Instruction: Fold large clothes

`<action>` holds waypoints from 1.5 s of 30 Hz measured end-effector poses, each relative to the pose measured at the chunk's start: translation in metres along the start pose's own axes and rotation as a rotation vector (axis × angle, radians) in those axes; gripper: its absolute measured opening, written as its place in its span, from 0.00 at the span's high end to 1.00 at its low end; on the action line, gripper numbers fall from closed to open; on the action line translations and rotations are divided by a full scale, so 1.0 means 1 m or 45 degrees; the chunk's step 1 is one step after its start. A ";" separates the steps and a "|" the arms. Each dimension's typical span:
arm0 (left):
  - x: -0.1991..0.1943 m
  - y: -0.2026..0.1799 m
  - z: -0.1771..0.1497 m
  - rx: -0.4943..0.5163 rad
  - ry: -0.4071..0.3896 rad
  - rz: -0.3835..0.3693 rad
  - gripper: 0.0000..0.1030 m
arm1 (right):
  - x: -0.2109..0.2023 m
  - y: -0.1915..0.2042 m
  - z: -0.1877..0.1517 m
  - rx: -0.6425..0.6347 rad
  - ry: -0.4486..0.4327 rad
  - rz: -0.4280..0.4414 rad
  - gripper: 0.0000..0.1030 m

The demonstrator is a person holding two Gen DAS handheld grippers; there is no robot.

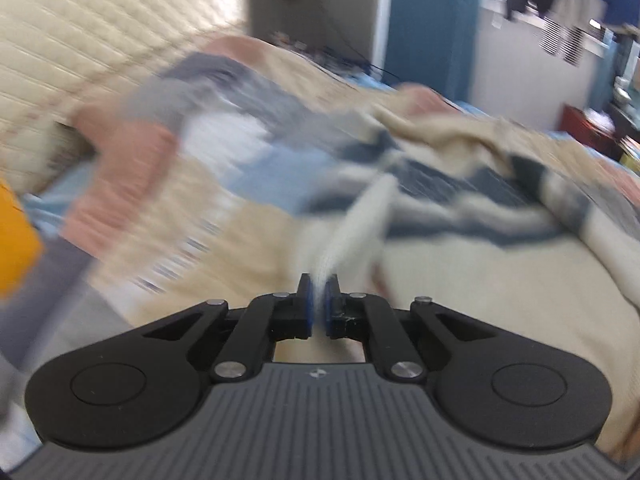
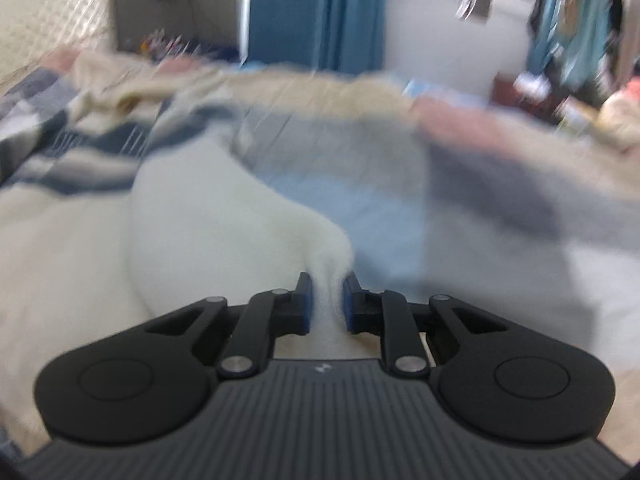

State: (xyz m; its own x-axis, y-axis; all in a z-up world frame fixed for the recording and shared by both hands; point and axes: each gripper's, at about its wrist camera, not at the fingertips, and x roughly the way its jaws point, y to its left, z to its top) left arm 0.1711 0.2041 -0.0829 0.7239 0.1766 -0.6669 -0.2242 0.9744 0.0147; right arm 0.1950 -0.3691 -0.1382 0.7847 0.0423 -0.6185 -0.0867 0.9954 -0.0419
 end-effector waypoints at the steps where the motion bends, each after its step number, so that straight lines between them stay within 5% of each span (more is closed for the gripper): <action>1: 0.000 0.015 0.012 -0.014 -0.011 0.036 0.94 | -0.005 -0.008 0.010 0.009 -0.037 -0.031 0.82; 7: 0.025 0.089 0.088 -0.035 -0.079 0.323 0.94 | -0.013 -0.073 0.073 0.069 -0.149 -0.241 0.82; 12: 0.089 0.130 0.127 -0.049 -0.049 0.537 0.94 | 0.016 -0.139 0.106 0.199 -0.147 -0.442 0.82; 18: 0.170 0.165 0.132 -0.125 0.026 0.607 0.94 | 0.081 -0.181 0.098 0.314 -0.023 -0.526 0.82; 27: 0.223 0.191 0.122 -0.338 0.080 0.554 0.93 | 0.133 -0.194 0.049 0.450 0.004 -0.541 0.79; 29: 0.214 0.186 0.121 -0.328 0.077 0.548 0.88 | 0.128 -0.195 0.050 0.494 -0.011 -0.529 0.78; 31: 0.202 0.182 0.119 -0.359 0.087 0.499 0.67 | 0.120 -0.195 0.052 0.515 -0.032 -0.522 0.65; 32: 0.193 0.178 0.117 -0.369 0.086 0.471 0.49 | 0.114 -0.194 0.054 0.531 -0.055 -0.519 0.60; 33: 0.185 0.172 0.116 -0.360 0.077 0.453 0.45 | 0.103 -0.192 0.057 0.553 -0.103 -0.503 0.49; 35: 0.165 0.157 0.112 -0.307 0.048 0.408 0.45 | 0.084 -0.188 0.061 0.590 -0.197 -0.443 0.40; 45: 0.069 0.050 0.092 -0.230 -0.106 0.036 0.45 | 0.010 -0.091 0.108 0.467 -0.328 -0.157 0.40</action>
State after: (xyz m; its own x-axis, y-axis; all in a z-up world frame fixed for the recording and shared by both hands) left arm 0.2698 0.2776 -0.0591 0.7654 0.2217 -0.6042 -0.3533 0.9294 -0.1065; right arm 0.2774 -0.4499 -0.0555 0.9065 -0.1042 -0.4092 0.2031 0.9572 0.2061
